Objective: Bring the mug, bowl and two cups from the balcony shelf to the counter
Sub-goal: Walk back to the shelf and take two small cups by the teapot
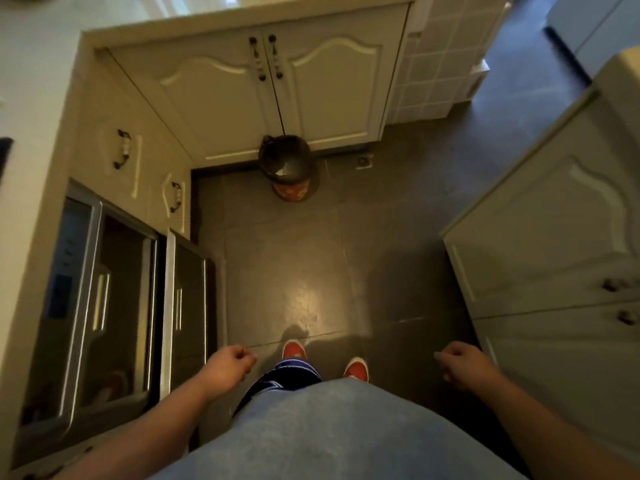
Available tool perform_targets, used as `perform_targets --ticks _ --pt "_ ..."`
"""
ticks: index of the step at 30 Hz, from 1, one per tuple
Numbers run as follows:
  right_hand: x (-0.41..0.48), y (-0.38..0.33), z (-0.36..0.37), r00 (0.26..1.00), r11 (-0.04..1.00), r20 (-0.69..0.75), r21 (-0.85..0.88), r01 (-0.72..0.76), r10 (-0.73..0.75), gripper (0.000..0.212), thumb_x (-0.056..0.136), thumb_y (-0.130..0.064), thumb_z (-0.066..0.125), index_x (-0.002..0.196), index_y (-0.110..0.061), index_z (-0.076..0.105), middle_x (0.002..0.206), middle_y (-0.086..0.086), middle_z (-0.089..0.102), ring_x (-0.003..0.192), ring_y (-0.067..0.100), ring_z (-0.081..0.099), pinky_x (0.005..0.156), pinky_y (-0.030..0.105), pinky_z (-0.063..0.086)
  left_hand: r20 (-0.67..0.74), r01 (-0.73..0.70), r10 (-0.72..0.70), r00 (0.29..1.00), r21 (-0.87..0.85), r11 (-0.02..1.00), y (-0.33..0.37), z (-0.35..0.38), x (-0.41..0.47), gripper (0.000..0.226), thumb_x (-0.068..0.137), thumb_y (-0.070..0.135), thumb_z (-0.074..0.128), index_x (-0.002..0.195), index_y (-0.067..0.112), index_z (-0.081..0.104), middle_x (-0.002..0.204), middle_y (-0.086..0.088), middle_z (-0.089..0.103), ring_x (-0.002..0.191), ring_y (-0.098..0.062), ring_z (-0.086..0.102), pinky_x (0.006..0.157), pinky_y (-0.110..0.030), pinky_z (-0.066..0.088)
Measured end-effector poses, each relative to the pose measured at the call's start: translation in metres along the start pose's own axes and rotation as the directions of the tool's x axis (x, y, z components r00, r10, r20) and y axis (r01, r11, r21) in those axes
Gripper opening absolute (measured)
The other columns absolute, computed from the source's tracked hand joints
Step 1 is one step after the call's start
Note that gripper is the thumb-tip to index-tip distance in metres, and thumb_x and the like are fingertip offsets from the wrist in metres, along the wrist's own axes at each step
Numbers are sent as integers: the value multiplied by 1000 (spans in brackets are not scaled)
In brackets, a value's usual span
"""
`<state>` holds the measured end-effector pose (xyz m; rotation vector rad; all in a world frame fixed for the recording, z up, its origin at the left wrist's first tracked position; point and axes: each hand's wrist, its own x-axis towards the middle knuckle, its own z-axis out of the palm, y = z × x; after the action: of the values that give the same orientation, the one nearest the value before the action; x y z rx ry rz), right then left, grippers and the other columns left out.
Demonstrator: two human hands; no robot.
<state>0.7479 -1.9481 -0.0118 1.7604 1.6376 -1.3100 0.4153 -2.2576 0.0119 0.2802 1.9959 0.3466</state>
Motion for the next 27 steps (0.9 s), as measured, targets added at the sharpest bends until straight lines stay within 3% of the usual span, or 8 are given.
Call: perform_targets --ticks 3,7,12,16,20,24,27 --pt "38 -58 -14 999 999 5 -14 45 -45 16 87 -28 67 77 -15 65 65 9 66 54 19 62 48 25 45 -11 77 -78 997 -76 994 1 -24 26 19 94 26 58 84 11 65 78 -10 65 68 -22 60 66 -34 49" --pt "83 -131 -26 994 994 -28 -24 103 -104 20 86 -27 68 72 -14 64 49 2 64 38 9 58 45 24 43 11 133 -132 991 -70 989 17 -65 76 20 94 26 57 90 8 66 82 -12 67 73 -25 62 68 -35 50" --pt "109 -192 -49 994 997 -88 45 62 -58 21 87 -23 68 71 -10 63 58 8 62 50 21 60 45 24 41 11 100 -100 995 1 995 75 -133 141 23 93 26 60 82 7 66 75 -10 66 63 -20 60 62 -30 48" --pt "118 -207 -71 994 995 -110 103 13 -1 18 89 -23 66 78 -8 65 66 12 67 55 22 63 49 28 45 70 21 -32 997 147 989 159 -182 184 19 94 32 56 90 16 65 88 -8 69 79 -19 66 67 -29 51" --pt "123 -197 -90 989 980 -113 183 -76 98 19 90 -22 64 82 -5 66 67 12 67 56 22 61 50 28 45 147 -138 93 985 334 933 266 -203 223 21 95 31 54 91 14 67 84 -6 67 79 -19 64 78 -37 53" --pt "139 -175 -107 969 950 -106 248 -190 222 21 88 -22 67 77 -4 66 57 9 65 48 19 57 47 26 42 202 -258 194 960 367 894 379 -195 257 19 96 29 53 93 15 66 91 -10 68 89 -25 65 80 -36 52" --pt "161 -166 -129 953 922 -92 294 -252 289 23 88 -17 68 68 -4 64 57 11 63 52 23 57 53 30 44 233 -302 229 945 354 885 450 -174 280 15 95 28 54 88 17 62 91 -12 67 88 -27 66 79 -37 51"
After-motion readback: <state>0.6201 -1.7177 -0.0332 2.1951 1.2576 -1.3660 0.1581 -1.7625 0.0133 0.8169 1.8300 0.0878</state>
